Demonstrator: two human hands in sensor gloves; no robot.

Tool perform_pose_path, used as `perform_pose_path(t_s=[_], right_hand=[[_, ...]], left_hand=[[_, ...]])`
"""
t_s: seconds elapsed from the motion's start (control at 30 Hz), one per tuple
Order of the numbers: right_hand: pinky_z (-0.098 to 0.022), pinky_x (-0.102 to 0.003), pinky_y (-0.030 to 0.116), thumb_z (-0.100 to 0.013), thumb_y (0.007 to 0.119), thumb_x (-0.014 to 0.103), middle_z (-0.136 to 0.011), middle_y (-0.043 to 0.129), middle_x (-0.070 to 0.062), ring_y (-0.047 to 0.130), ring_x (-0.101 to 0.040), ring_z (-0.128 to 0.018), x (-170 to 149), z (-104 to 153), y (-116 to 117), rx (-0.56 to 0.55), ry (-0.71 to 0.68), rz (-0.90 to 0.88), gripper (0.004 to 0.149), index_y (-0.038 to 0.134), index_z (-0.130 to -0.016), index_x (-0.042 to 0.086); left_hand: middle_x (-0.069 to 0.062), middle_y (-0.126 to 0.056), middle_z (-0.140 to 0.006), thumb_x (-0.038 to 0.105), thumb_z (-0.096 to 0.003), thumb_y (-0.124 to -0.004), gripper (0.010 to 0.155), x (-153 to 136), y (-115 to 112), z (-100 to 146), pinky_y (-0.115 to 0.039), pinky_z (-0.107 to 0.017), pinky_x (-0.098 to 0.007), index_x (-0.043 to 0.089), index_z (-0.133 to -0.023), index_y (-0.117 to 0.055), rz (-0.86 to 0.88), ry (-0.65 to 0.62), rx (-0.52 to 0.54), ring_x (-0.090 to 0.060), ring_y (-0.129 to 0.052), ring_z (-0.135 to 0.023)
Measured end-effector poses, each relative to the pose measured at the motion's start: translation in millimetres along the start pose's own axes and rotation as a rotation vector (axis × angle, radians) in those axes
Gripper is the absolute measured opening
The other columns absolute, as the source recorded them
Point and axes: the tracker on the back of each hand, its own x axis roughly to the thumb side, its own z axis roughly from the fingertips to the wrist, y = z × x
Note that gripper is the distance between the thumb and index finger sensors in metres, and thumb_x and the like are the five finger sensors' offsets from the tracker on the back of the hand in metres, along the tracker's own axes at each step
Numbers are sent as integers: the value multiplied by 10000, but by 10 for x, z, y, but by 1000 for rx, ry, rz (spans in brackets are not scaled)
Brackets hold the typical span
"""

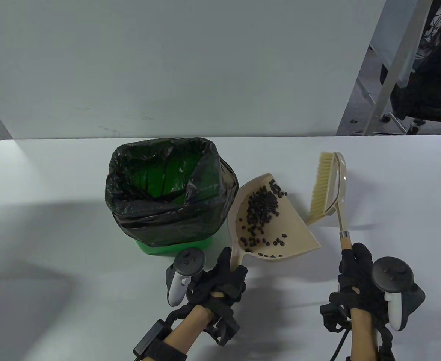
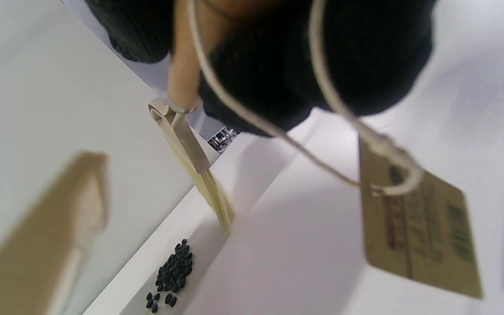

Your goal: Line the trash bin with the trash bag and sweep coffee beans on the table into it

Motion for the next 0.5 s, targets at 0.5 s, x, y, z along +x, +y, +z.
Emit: perform_pose_path(t_s=[0.5], right_hand=[[-289, -362, 918, -640, 585, 396, -799, 917, -120, 992, -201, -429, -20, -2, 1, 11, -11, -4, 571, 533, -1105, 70]], left_hand=[[-62, -578, -1019, 428, -591, -645, 786, 511, -50, 254, -931, -408, -291, 92, -1082, -131, -28, -271, 3, -69, -928, -586]])
